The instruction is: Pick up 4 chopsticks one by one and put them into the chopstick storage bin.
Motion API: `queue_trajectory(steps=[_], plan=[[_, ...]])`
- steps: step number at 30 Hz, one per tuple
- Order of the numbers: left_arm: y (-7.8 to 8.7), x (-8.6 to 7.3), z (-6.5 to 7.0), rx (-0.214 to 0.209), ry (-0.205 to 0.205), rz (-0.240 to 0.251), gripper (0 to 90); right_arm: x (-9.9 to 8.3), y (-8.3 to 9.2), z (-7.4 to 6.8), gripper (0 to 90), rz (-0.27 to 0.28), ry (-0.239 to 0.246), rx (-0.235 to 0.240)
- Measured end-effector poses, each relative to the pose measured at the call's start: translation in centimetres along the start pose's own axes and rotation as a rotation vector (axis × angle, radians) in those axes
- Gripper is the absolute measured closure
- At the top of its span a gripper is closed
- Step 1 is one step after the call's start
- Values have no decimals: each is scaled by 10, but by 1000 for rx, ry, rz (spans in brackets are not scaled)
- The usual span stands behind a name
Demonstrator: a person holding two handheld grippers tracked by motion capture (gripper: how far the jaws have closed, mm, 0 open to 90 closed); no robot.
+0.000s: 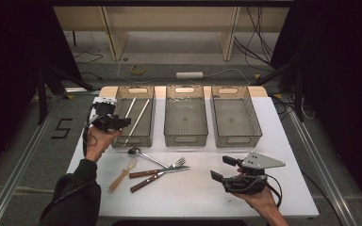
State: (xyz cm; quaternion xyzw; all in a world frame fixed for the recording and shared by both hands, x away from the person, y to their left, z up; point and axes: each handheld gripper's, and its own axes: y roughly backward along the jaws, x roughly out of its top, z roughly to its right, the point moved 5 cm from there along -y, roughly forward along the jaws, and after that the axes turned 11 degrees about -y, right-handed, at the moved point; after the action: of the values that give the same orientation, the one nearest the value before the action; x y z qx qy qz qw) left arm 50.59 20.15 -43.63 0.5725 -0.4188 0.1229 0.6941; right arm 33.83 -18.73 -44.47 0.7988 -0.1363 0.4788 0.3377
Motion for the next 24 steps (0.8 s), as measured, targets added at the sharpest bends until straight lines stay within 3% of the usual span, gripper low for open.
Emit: queue_trajectory(steps=[3,5,7,13,24], plan=[[11,-8,11,-84,4,-6,313,0,0,1,296,2,-3,-3],[18,-15,17,-88,-22,-3,288,0,1,1,296,3,-6,-6],[23,-20,20,-91,-57,-35,268,0,1,1,296,4,-7,-4],[39,-30,28,-91,-83,-39,245,1,1,-1,296,7,-1,-2],[39,-45,48,-135,-146,-128,201,1,1,0,293,11,-7,-2]])
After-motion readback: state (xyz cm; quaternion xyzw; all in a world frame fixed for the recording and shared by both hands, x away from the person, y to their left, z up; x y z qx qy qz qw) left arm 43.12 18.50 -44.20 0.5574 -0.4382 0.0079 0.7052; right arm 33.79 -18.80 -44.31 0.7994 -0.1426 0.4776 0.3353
